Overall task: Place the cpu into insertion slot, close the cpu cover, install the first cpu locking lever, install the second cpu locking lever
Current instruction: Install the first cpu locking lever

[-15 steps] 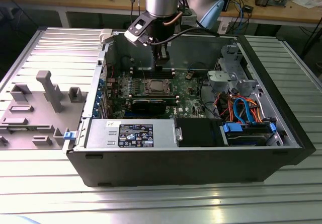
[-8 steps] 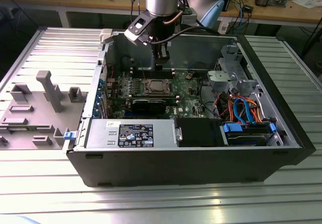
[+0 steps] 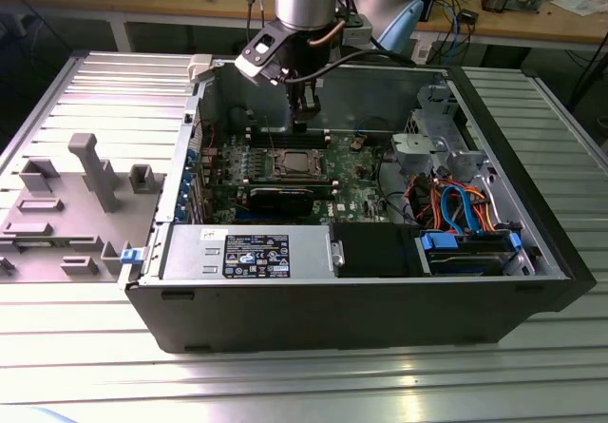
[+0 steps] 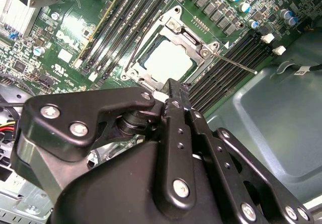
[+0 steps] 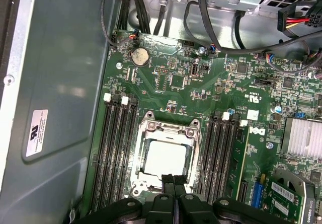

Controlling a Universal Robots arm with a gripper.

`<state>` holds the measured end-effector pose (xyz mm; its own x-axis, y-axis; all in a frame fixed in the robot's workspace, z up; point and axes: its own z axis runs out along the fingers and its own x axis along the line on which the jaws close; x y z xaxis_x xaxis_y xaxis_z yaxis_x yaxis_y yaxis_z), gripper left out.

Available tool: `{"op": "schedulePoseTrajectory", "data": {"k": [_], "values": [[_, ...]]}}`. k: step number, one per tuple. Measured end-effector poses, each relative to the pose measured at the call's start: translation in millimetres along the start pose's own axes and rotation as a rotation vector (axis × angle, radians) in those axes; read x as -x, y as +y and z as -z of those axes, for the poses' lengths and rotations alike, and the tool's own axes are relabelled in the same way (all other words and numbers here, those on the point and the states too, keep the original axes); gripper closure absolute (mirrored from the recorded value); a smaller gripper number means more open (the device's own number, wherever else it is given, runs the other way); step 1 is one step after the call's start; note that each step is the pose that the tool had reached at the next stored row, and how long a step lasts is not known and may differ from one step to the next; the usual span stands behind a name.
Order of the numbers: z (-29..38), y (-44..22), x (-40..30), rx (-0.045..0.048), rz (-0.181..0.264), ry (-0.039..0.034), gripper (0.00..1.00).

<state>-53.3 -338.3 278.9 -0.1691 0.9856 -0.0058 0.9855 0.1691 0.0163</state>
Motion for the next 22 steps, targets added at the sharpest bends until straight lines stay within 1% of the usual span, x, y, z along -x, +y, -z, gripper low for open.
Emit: {"op": "schedulePoseTrajectory", "data": {"k": [3,6,14,15,16,17,18,19,22], "values": [[0.0,0.0,0.0,0.0,0.008,0.0001,0.89],[0.0,0.0,0.0,0.0003,0.04,0.0006,0.89],[0.0,-0.1,0.1,0.0009,0.158,0.0025,0.89],[0.0,-0.1,0.1,0.0011,0.182,0.0029,0.89],[0.0,-0.1,0.1,0.0013,0.227,0.0036,0.89],[0.0,-0.3,0.1,0.0018,0.298,0.0048,0.89],[0.0,-1.0,0.0,0.002,0.338,0.0055,0.89],[0.0,-1.8,-0.2,0.0021,0.365,0.0059,0.89],[0.0,-2.3,-0.2,0.0024,0.405,0.0066,0.89]]}}
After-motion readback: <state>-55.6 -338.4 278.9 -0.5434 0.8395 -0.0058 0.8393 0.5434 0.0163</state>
